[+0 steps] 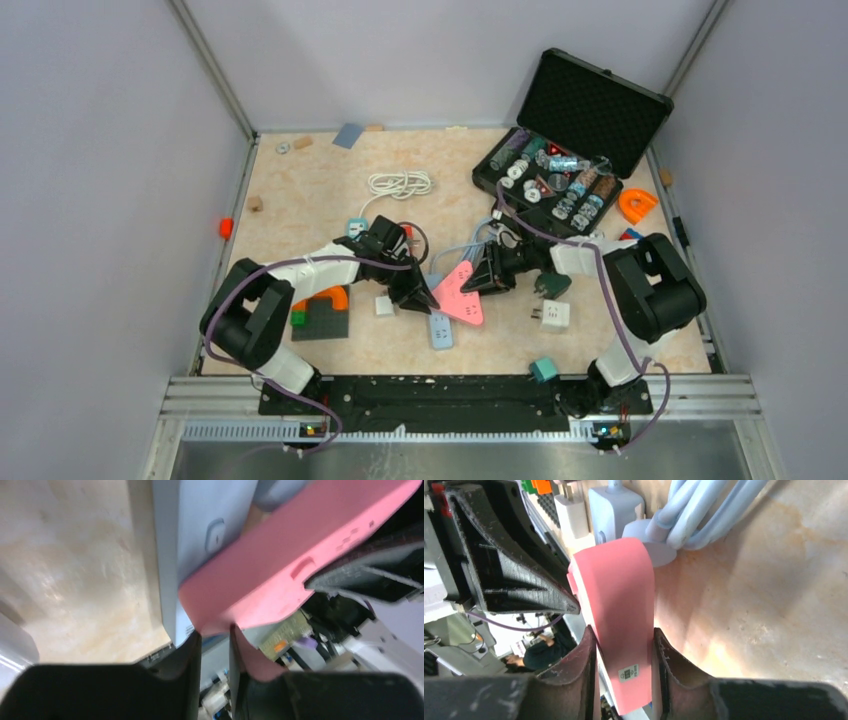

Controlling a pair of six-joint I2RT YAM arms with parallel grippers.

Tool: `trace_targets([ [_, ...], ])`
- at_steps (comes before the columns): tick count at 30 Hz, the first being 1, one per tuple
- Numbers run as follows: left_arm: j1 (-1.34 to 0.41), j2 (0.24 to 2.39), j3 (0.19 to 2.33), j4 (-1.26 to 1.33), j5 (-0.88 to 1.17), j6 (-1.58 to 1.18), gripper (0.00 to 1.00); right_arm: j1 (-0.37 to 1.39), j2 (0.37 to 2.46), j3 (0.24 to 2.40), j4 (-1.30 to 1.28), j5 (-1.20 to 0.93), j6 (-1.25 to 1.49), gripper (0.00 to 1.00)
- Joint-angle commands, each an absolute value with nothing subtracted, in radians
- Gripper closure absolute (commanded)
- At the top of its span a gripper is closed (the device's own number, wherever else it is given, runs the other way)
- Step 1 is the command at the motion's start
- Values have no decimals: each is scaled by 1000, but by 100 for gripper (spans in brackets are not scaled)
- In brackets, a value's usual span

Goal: Insert the plug
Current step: Insert the plug into the socket.

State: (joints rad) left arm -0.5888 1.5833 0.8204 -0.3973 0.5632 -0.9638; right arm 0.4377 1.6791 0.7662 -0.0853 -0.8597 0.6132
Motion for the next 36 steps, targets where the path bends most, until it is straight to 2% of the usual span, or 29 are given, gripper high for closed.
trace_targets([
  [1,-576,1691,716,-437,119,-884,100,459,1697,783,-39,-820,644,92],
  [2,-575,1685,712,-431,124,-884,100,459,1698,787,-53,-808,639,98],
  [3,-575,1678,711,-426,126,-884,100,459,1702,796,-79,-795,626,100],
  [5,-575,1660,711,-422,126,-884,93,461,1708,813,-137,-763,597,100],
  [7,-574,1638,713,-425,123,-884,83,465,1712,823,-177,-731,566,100],
  [9,-574,1619,717,-428,120,-884,78,466,1715,824,-193,-715,550,100],
  [16,-575,1606,727,-455,103,-878,78,466,1709,825,-210,-698,504,99],
  [18,-575,1592,728,-453,103,-878,77,466,1689,829,-209,-695,500,88],
  [20,-575,1570,730,-451,96,-878,69,466,1668,844,-230,-690,491,80],
  [21,-575,1556,733,-451,95,-878,65,466,1659,857,-245,-689,486,74],
  [25,-575,1490,746,-427,113,-874,37,467,1597,914,-300,-696,474,49],
  [27,-575,1450,755,-408,121,-879,30,467,1569,949,-335,-685,469,39],
  [30,-576,1375,759,-361,131,-892,18,467,1540,998,-387,-671,463,30],
  [32,-576,1323,755,-330,138,-898,9,466,1522,1019,-407,-664,464,15],
  [33,-575,1294,755,-315,144,-899,7,466,1510,1028,-412,-661,466,10],
  [36,-576,1214,751,-287,139,-901,1,466,1472,1060,-439,-637,463,8],
])
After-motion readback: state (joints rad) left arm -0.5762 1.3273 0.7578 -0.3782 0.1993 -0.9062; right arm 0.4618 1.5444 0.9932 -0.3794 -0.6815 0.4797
